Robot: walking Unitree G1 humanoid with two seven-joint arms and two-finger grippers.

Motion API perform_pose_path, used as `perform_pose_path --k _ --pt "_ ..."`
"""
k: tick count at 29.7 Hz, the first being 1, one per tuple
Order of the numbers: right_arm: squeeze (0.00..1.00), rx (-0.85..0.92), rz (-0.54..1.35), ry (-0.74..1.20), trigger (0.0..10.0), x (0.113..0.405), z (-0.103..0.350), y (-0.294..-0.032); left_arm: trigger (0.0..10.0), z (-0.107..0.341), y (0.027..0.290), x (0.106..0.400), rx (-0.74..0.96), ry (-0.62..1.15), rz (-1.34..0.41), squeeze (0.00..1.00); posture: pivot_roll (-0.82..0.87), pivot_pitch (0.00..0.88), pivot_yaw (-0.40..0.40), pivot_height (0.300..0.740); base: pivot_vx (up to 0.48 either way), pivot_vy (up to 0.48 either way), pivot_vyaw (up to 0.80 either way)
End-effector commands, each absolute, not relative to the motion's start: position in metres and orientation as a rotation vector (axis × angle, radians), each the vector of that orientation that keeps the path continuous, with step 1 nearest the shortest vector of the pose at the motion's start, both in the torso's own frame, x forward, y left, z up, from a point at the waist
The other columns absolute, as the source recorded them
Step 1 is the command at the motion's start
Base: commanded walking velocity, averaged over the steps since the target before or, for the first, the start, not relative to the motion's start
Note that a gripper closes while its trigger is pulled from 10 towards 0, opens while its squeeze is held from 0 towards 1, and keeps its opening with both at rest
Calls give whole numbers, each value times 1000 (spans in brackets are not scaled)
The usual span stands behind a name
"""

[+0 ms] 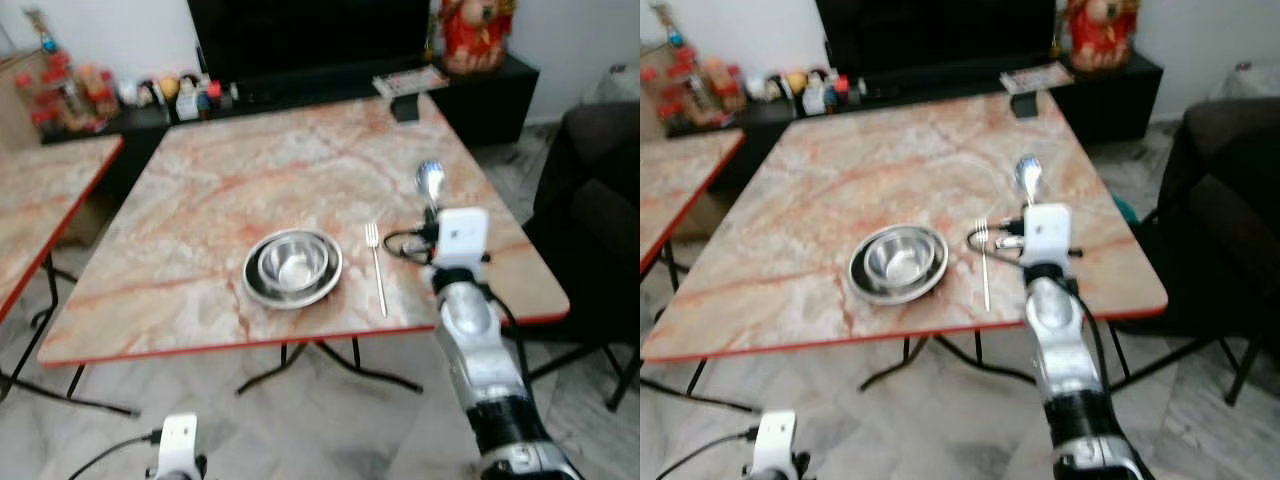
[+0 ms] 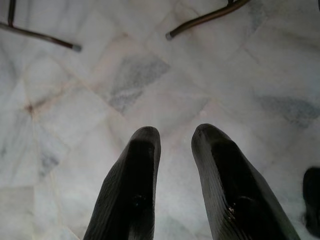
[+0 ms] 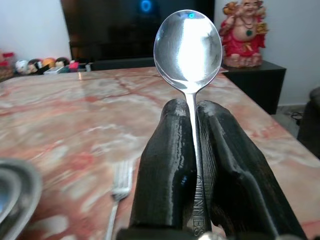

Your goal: Setting the table

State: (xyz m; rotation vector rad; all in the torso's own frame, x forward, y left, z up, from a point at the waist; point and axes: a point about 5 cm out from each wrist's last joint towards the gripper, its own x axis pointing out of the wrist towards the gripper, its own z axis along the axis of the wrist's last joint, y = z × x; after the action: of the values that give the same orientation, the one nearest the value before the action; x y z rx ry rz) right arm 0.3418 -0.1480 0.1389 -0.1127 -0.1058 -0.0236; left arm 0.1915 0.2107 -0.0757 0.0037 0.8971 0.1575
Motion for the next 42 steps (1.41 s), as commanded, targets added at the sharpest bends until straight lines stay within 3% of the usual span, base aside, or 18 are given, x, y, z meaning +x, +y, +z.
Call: perform_pose_path --k 1,12,29,42 --pt "0 -97 -40 -100 10000 343 139 -153 10000 -76 209 193 -2 898 152 0 -248 0 122 740 274 0 0" --pt "0 -112 -35 -84 10000 342 138 -158 10000 -80 194 188 -60 910 141 0 -252 0 83 740 91 0 0" --pt "0 -58 -99 116 10000 344 99 -182 10000 -81 200 184 -56 920 155 0 -237 0 95 740 0 0 0" --pt "0 -47 -101 185 10000 356 94 -191 10000 -80 202 187 -47 915 153 0 -232 0 102 740 0 0 0"
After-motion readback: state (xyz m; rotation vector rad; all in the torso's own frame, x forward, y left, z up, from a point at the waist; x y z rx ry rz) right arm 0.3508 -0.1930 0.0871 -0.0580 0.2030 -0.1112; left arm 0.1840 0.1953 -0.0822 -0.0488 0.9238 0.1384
